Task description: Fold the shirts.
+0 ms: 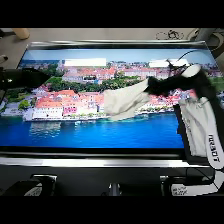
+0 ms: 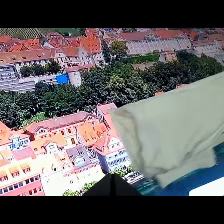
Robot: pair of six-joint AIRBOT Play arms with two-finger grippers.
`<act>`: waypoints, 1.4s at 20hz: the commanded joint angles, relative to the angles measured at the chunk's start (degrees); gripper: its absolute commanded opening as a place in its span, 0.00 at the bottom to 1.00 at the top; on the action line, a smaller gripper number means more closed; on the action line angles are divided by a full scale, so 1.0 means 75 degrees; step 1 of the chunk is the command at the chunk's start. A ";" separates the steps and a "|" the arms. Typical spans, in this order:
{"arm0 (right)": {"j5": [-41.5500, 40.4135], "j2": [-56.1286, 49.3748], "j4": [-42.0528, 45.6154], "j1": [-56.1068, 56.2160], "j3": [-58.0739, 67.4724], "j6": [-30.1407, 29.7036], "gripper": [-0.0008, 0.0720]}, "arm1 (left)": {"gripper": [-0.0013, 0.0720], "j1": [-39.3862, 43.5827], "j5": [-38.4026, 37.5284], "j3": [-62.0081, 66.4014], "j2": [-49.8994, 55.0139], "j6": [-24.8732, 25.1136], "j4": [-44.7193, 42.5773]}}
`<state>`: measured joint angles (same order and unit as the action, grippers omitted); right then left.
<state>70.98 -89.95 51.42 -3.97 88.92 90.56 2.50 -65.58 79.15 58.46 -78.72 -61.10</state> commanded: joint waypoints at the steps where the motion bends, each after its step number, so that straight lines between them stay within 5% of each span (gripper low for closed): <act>1: 0.1431 0.0341 0.0067 -0.1711 0.1632 0.0629 0.04 | 0.05 -0.0006 0.0149 -0.0023 0.0064 0.0041 -0.0003; 14: 0.3244 0.1463 0.0152 -0.5578 0.2387 0.1434 0.04 | 0.06 -0.0006 0.0146 -0.0044 0.0146 0.0128 0.0000; 17: 0.4360 0.1469 0.2157 -0.5671 0.2305 0.1408 0.04 | 0.06 -0.0006 0.0146 -0.0044 0.0146 0.0236 0.0000; 23: 0.4494 0.2060 0.4934 -0.5694 -0.0425 0.1227 0.04 | 0.06 -0.0006 0.0134 -0.0044 0.0143 0.0233 0.0003; 28: 0.3605 0.2687 0.5243 -0.5694 -0.3535 0.1174 0.04 | 0.06 -0.0003 0.0137 -0.0041 0.0143 0.0207 0.0015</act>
<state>101.32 -72.10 86.67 -46.61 74.04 99.59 2.50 -64.55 78.85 59.51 -76.99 -61.08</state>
